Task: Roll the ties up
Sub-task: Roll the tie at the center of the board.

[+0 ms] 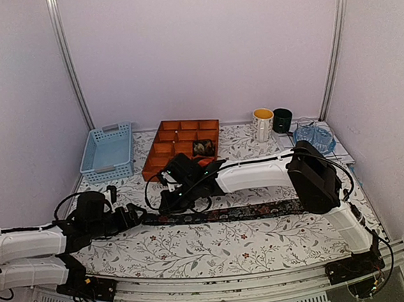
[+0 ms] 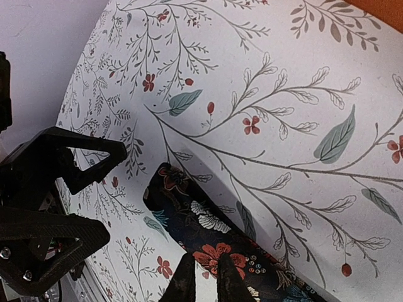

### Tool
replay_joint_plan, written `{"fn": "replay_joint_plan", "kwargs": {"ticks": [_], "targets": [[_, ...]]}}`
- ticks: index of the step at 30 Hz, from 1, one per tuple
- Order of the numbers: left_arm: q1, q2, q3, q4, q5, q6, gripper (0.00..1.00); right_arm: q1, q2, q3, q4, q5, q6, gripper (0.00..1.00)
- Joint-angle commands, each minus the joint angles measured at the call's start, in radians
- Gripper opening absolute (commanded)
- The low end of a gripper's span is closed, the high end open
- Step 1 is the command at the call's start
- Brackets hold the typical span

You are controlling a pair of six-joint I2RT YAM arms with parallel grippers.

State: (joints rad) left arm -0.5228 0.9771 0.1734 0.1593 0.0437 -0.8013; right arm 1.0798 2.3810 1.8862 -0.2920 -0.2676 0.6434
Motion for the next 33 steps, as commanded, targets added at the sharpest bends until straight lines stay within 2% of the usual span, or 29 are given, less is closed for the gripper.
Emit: {"fn": "replay_joint_plan", "kwargs": {"ticks": [1, 10, 33], "targets": [[0.015, 0.039, 0.025, 0.060, 0.030, 0.002, 0.89, 0.001, 0.090, -0.004, -0.004, -0.002, 0.000, 0.12], [0.017, 0.115, 0.027, 0.116, 0.067, -0.001, 0.81, 0.002, 0.078, -0.050, 0.001, 0.001, -0.005, 0.00], [0.020, 0.263, 0.052, 0.207, 0.142, -0.025, 0.68, 0.001, 0.067, -0.162, 0.023, 0.014, 0.001, 0.00]]}}
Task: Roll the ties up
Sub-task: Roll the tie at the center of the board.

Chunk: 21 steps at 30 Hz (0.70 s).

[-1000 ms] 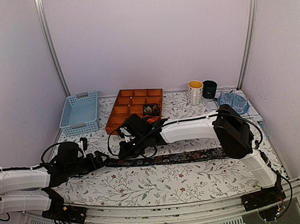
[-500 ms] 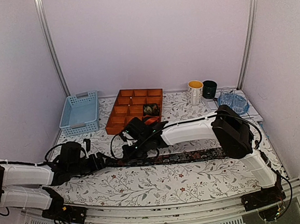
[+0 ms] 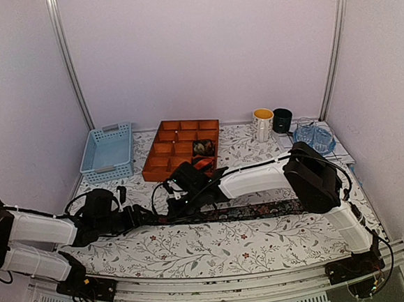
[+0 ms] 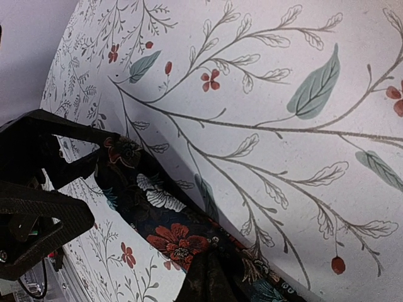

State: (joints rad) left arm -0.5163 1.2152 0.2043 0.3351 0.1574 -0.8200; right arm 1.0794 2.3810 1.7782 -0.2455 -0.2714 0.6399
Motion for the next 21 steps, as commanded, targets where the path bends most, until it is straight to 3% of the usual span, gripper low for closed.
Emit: {"fn": "replay_joint_plan", "kwargs": {"ticks": [1, 12, 15, 21], "targets": [[0.013, 0.030, 0.022, 0.034, 0.034, -0.008, 0.67, 0.002, 0.066, -0.060, -0.022, 0.018, 0.007, 0.00], [0.025, 0.063, 0.006, 0.080, 0.040, -0.048, 0.45, 0.001, 0.060, -0.093, 0.003, 0.018, 0.011, 0.00], [0.038, 0.062, -0.003, 0.100, 0.046, -0.061, 0.47, 0.002, 0.055, -0.105, 0.011, 0.019, 0.012, 0.00], [0.060, 0.073, -0.007, 0.113, 0.058, -0.078, 0.62, 0.002, 0.053, -0.121, 0.025, 0.016, 0.018, 0.00]]}}
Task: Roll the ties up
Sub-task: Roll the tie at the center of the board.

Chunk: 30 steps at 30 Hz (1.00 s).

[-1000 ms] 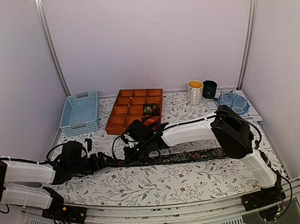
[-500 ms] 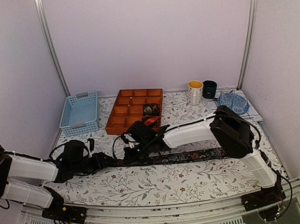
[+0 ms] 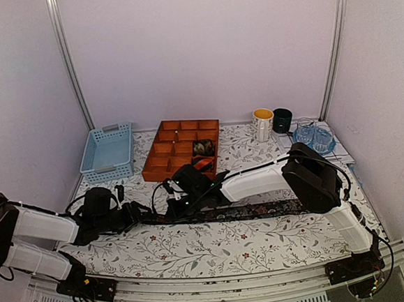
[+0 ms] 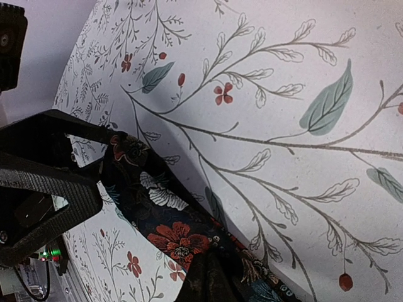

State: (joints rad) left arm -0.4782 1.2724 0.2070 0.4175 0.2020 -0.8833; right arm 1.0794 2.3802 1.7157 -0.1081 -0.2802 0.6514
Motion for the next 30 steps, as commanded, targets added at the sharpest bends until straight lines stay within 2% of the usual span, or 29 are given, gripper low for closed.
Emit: {"fn": "replay_joint_plan", "kwargs": {"ticks": [1, 4, 9, 14, 23, 30], "targets": [[0.024, 0.019, -0.012, 0.030, 0.013, -0.018, 0.63, 0.002, 0.054, -0.060, -0.111, 0.024, 0.008, 0.00], [0.032, 0.025, -0.018, 0.036, 0.014, -0.024, 0.58, 0.001, 0.051, -0.064, -0.106, 0.024, 0.008, 0.00], [0.054, 0.042, -0.043, 0.098, 0.048, -0.045, 0.39, 0.002, 0.051, -0.067, -0.102, 0.022, 0.008, 0.00], [0.056, 0.042, -0.055, 0.114, 0.057, -0.048, 0.27, 0.002, 0.051, -0.070, -0.102, 0.023, 0.008, 0.00], [0.058, 0.006, -0.043, 0.076, 0.049, -0.018, 0.00, 0.002, 0.041, -0.085, -0.079, 0.014, 0.016, 0.00], [0.051, -0.037, -0.033, 0.000, 0.034, 0.026, 0.00, 0.002, 0.017, -0.081, -0.076, 0.006, 0.012, 0.00]]}}
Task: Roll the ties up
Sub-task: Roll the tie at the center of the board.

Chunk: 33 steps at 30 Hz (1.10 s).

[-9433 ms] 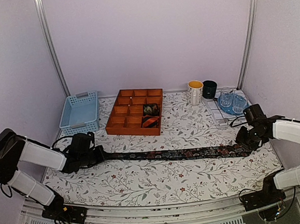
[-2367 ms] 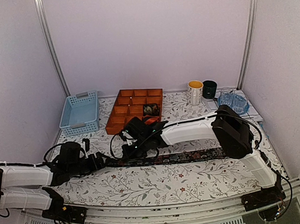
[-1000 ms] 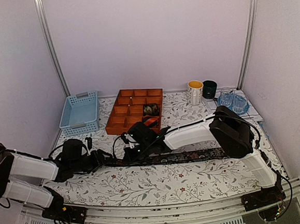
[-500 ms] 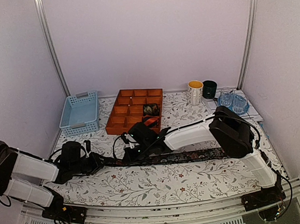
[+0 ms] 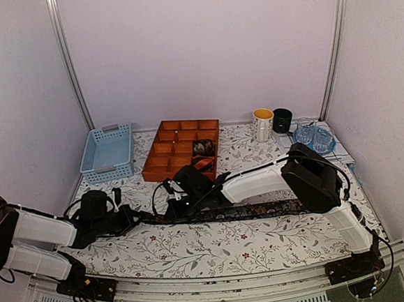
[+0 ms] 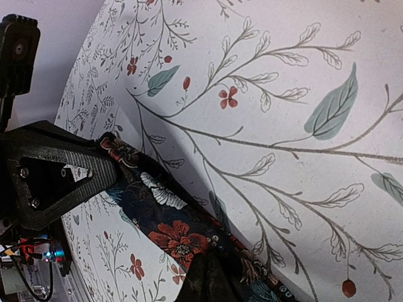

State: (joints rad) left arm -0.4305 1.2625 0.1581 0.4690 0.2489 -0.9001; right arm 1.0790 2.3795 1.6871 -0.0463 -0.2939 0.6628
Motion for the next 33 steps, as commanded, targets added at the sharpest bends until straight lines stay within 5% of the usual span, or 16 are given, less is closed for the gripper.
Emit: {"fn": "replay_joint_plan", "kwargs": {"ticks": [1, 12, 33], "targets": [[-0.001, -0.033, 0.021, -0.073, -0.021, 0.053, 0.00, 0.002, 0.014, -0.052, -0.138, 0.017, -0.001, 0.00], [-0.086, -0.176, 0.082, -0.293, -0.160, 0.119, 0.00, 0.002, 0.066, 0.063, -0.228, 0.011, -0.021, 0.00], [-0.236, -0.190, 0.149, -0.319, -0.207, 0.058, 0.00, 0.019, 0.244, 0.184, -0.073, -0.166, 0.139, 0.00]]}}
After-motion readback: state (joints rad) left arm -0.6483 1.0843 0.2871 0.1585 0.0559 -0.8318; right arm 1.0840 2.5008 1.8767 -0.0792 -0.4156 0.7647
